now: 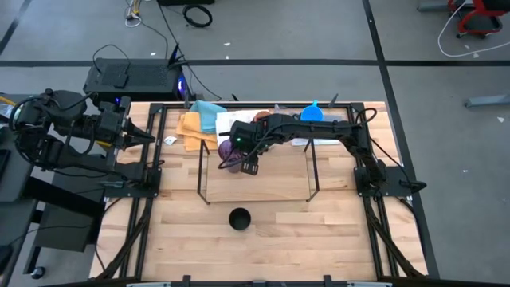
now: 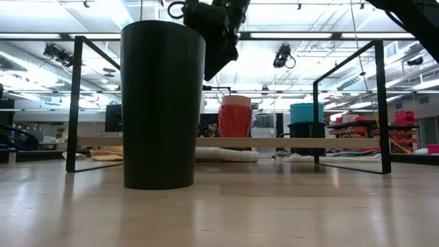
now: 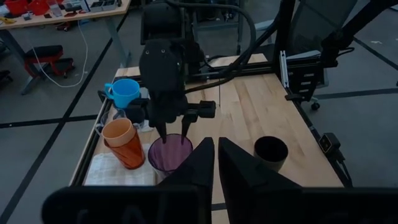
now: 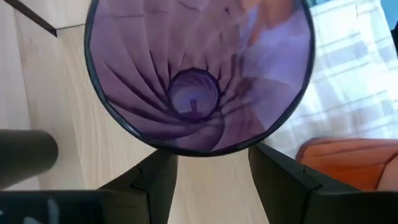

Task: Stack small to large cups/mugs on shelf
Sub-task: Put the purple glass on the shelf

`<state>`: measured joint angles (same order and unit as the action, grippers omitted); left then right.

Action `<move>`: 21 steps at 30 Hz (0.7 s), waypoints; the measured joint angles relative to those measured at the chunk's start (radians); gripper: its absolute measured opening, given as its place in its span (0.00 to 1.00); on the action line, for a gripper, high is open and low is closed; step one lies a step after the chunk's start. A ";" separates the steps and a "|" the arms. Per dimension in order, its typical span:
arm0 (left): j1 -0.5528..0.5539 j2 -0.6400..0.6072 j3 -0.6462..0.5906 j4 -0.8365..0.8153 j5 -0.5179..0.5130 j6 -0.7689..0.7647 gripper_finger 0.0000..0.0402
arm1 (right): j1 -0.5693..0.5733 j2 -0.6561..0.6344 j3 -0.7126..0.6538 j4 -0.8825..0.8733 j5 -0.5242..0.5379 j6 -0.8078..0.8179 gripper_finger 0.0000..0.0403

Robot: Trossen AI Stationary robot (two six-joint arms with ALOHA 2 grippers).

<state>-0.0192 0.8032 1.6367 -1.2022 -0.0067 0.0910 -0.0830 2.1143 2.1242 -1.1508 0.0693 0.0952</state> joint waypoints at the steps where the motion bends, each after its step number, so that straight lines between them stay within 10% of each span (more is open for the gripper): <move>1: 0.000 0.000 0.000 0.000 0.000 0.000 0.07 | 0.000 0.000 0.000 0.004 0.001 0.000 0.50; 21: 0.000 0.000 0.000 0.000 0.000 0.008 0.07 | -0.002 0.000 0.000 0.097 0.004 0.010 0.50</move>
<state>-0.0192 0.8032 1.6367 -1.2018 -0.0067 0.0987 -0.0853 2.1143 2.1242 -1.0534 0.0738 0.1055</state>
